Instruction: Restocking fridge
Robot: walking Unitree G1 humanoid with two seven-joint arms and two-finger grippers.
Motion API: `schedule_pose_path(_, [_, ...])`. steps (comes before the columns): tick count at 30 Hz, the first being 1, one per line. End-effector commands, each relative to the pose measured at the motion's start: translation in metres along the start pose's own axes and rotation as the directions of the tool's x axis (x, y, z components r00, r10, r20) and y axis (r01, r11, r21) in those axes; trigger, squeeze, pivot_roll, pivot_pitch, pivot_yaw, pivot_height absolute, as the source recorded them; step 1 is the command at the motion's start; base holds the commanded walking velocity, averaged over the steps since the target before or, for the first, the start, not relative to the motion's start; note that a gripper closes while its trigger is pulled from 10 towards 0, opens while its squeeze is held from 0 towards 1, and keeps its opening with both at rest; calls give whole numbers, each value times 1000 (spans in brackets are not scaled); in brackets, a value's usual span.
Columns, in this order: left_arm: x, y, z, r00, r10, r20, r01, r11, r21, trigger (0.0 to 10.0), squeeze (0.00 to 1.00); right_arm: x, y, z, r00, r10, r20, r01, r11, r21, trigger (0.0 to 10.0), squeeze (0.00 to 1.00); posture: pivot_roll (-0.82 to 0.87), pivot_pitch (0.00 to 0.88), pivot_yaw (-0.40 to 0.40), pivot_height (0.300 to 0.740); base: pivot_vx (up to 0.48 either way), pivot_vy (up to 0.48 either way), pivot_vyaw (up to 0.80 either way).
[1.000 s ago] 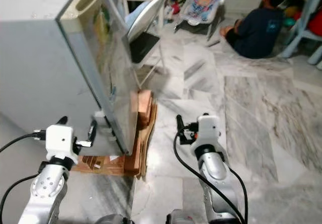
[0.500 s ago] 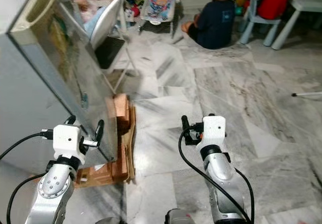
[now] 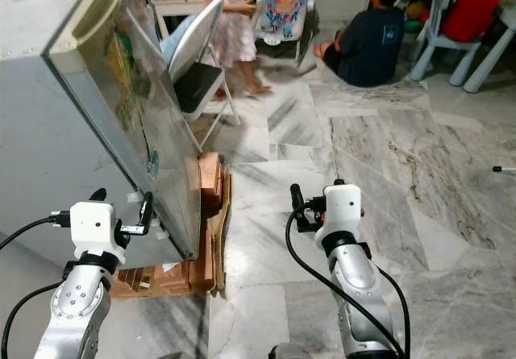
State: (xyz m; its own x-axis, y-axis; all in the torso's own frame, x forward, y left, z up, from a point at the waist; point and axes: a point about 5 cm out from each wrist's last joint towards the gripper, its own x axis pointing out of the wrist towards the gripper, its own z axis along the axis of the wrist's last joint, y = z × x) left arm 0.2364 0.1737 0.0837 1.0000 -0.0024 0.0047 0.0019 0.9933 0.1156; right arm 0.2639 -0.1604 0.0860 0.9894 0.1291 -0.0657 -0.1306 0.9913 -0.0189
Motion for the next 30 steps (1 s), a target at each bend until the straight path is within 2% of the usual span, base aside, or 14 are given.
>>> schedule_pose_path(1, [1, 2, 0, 1000, 9, -6, -9, 1000, 6, 10000, 0, 2, 3, 2, 1000, 17, 11, -17, 1000, 2, 10000, 0, -71, 78, 39, 740, 352, 0, 0])
schedule_pose_path(10, [0, 0, -2, 1000, 5, -14, -5, 1000, -5, 10000, 0, 1, 2, -2, 1000, 17, -6, -17, 1000, 19, 10000, 0, -73, 81, 41, 740, 338, 0, 0])
schedule_pose_path(25, [-9, 3, -7, 999, 21, -40, -21, 1000, -6, 10000, 0, 0, 3, -5, 1000, 20, -23, -20, 1000, 19, 10000, 0, -72, 87, 41, 740, 0, 0, 0])
schedule_pose_path(30, [-9, -2, -7, 999, -25, -47, 23, 999, -28, 10000, 0, 0, 4, -9, 999, 30, -46, -29, 999, 16, 10000, 0, -67, 85, 38, 740, 0, 0, 0])
